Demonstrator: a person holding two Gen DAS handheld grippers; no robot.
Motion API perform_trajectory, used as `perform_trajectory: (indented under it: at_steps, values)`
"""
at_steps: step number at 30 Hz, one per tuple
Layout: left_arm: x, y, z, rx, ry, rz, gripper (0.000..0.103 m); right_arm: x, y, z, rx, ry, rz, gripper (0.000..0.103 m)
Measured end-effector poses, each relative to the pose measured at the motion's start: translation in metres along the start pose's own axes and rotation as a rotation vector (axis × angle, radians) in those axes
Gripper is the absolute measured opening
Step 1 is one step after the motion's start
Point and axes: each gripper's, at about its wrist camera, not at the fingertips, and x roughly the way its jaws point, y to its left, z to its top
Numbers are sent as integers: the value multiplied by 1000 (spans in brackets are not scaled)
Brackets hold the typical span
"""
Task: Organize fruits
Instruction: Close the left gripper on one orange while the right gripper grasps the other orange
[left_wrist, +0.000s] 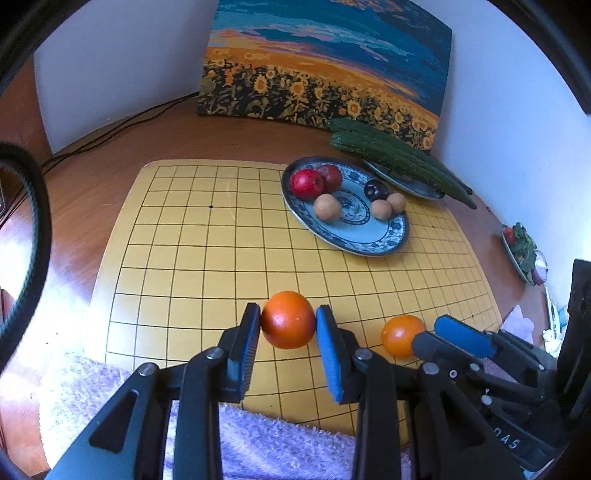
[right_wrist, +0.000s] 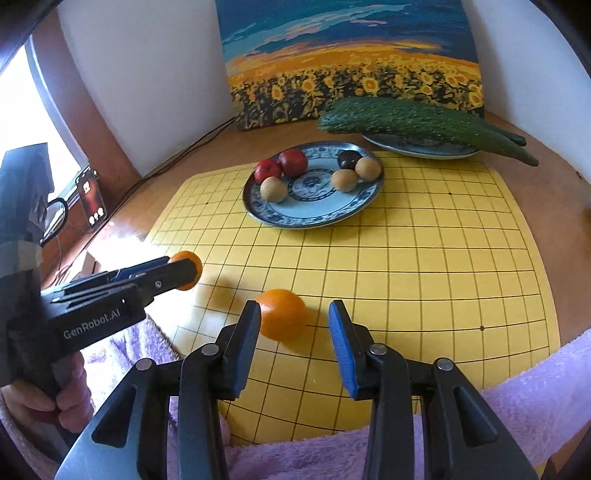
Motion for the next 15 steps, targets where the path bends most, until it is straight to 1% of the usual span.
perform_trajectory:
  at_steps: [3,15]
  values:
    - [0,1,0,-4,0,-2,33,3,2,-1,-11,7,-12,39]
    - [2,0,-1,1,5,-1,33,10,8,-5,-27,14,12,39]
